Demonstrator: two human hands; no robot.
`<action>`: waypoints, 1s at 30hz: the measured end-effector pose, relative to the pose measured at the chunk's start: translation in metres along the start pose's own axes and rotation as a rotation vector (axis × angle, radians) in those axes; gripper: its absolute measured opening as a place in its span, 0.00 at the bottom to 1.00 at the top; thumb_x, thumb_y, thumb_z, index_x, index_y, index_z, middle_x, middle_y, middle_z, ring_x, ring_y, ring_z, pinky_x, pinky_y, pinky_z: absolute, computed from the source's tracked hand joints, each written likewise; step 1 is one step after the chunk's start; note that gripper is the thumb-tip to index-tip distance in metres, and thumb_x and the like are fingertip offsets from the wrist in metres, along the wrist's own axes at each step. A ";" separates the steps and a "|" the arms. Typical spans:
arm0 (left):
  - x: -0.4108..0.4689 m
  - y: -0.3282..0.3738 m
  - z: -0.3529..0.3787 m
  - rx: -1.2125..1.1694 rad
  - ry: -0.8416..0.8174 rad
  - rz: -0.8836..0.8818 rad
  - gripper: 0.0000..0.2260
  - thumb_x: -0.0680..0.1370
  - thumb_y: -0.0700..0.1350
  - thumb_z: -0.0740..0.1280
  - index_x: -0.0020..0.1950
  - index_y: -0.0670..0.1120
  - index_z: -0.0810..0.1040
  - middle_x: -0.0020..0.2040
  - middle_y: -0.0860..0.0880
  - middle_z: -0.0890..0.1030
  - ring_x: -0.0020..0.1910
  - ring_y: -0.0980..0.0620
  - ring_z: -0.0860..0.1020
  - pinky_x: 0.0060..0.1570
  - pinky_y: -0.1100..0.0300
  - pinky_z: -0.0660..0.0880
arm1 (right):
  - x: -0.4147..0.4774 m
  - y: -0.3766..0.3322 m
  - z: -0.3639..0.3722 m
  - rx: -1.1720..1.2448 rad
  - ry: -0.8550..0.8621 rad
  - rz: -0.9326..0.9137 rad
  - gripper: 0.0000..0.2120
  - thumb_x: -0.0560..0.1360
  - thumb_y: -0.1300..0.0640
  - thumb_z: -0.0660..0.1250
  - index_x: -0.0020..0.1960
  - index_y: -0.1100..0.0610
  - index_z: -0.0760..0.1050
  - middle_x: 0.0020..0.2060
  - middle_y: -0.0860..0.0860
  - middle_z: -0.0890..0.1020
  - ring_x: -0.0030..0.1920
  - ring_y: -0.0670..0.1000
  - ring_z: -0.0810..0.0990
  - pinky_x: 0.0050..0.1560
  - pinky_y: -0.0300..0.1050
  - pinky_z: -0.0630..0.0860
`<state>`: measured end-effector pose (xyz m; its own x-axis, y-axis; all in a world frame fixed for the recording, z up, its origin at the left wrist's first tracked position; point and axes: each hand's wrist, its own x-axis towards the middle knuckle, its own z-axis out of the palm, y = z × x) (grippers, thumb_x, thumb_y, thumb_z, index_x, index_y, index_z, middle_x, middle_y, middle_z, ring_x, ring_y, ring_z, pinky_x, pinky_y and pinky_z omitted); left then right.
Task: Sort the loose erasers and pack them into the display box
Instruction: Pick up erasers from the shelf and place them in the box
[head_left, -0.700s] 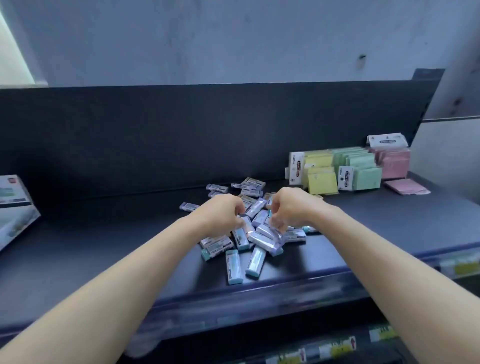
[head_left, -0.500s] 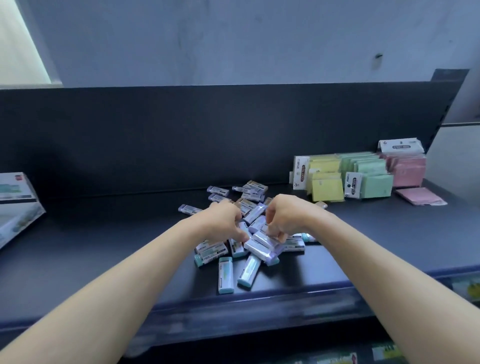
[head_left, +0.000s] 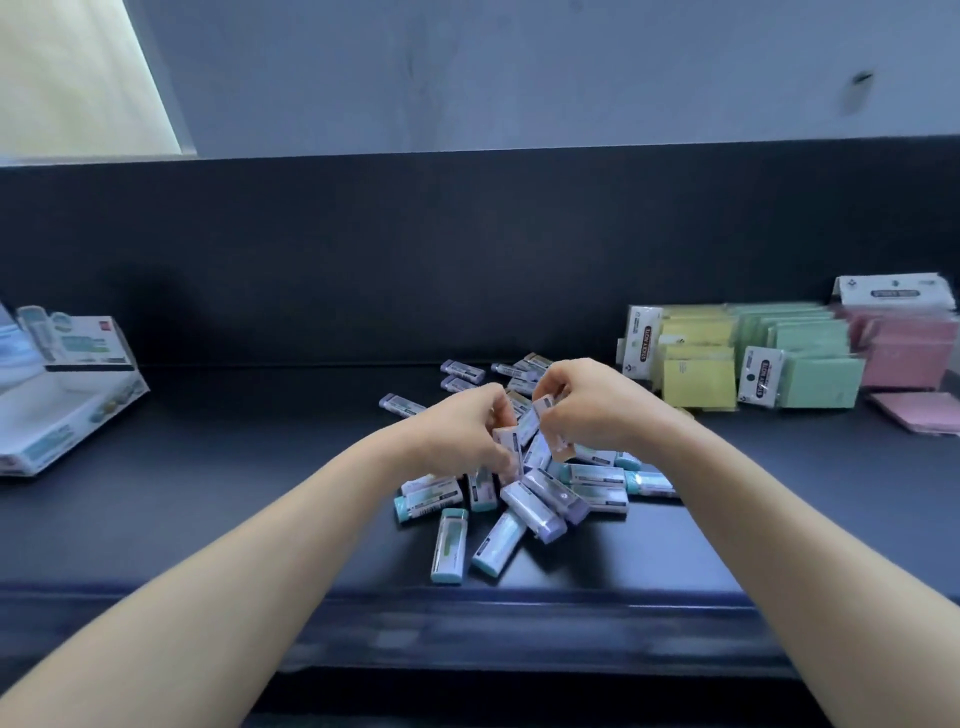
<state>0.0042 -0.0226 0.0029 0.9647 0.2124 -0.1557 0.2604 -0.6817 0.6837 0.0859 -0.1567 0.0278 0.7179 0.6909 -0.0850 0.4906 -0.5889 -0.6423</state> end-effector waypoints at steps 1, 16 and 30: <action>-0.001 0.000 -0.003 -0.032 0.042 0.010 0.14 0.70 0.37 0.72 0.46 0.46 0.68 0.37 0.50 0.74 0.34 0.53 0.70 0.33 0.59 0.67 | 0.002 -0.002 0.001 0.001 0.031 -0.015 0.09 0.70 0.66 0.64 0.50 0.59 0.75 0.37 0.50 0.77 0.34 0.48 0.75 0.30 0.40 0.70; -0.113 -0.098 -0.130 -0.508 0.482 0.089 0.10 0.75 0.30 0.64 0.47 0.44 0.69 0.43 0.44 0.74 0.43 0.45 0.81 0.46 0.49 0.82 | 0.032 -0.147 0.089 0.241 0.150 -0.200 0.13 0.65 0.64 0.74 0.45 0.55 0.73 0.37 0.52 0.78 0.35 0.51 0.76 0.38 0.43 0.78; -0.193 -0.243 -0.228 -0.456 0.676 -0.107 0.12 0.72 0.31 0.70 0.50 0.43 0.72 0.40 0.48 0.78 0.32 0.54 0.76 0.30 0.68 0.73 | 0.069 -0.288 0.205 0.317 0.050 -0.333 0.07 0.70 0.61 0.73 0.45 0.58 0.76 0.33 0.50 0.76 0.30 0.46 0.73 0.27 0.34 0.69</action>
<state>-0.2543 0.2614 0.0295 0.6660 0.7351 0.1265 0.1680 -0.3130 0.9348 -0.1070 0.1464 0.0505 0.5733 0.7951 0.1977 0.5290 -0.1750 -0.8304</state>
